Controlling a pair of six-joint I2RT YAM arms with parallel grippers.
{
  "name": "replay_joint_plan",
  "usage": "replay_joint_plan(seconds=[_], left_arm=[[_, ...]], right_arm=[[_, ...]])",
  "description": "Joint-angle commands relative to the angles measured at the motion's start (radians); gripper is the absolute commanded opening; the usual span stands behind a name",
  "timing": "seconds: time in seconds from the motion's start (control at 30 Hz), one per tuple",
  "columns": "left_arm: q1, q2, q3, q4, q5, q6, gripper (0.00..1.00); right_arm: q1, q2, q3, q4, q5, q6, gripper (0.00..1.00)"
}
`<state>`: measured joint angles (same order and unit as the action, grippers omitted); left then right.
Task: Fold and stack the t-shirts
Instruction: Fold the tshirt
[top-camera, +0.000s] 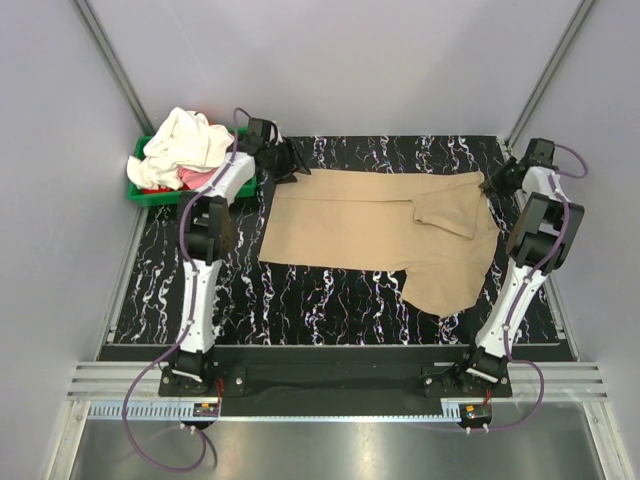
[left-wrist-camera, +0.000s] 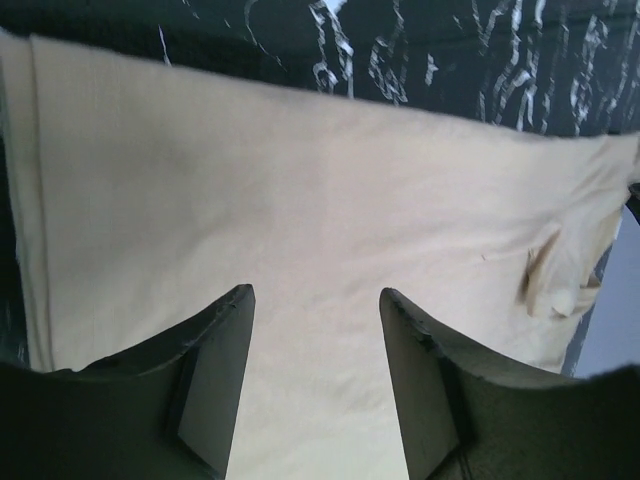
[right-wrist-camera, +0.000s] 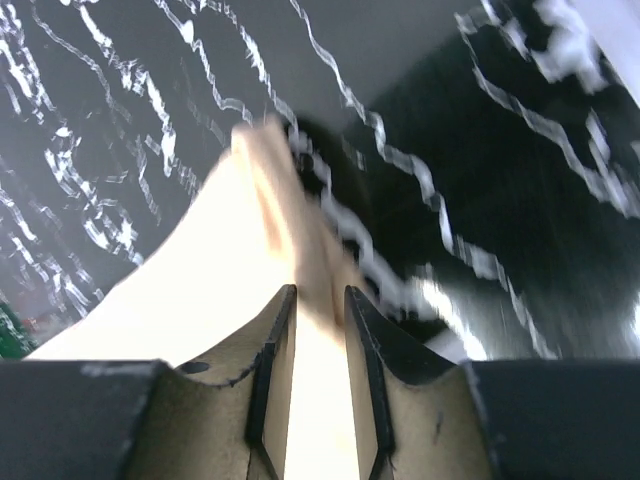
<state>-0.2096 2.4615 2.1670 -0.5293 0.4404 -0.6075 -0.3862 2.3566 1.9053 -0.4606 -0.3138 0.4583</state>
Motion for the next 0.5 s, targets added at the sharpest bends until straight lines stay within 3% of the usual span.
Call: replay_joint_plan(seconds=[0.0, 0.2, 0.4, 0.47], left_arm=[[0.012, -0.242, -0.079, 0.019, 0.023, 0.052, 0.58], [0.007, -0.429, -0.344, -0.011, 0.069, 0.103, 0.57], [-0.010, -0.686, -0.652, -0.043, -0.018, 0.150, 0.55], [-0.037, -0.801, -0.726, -0.046, -0.107, 0.190, 0.56]], right_arm=[[-0.003, -0.226, -0.076, -0.039, 0.079, 0.095, 0.33], [0.007, -0.413, -0.354, -0.087, 0.163, 0.155, 0.31], [0.021, -0.597, -0.606, -0.148, 0.189, 0.270, 0.22], [0.021, -0.663, -0.678, -0.165, 0.203, 0.292, 0.22]])
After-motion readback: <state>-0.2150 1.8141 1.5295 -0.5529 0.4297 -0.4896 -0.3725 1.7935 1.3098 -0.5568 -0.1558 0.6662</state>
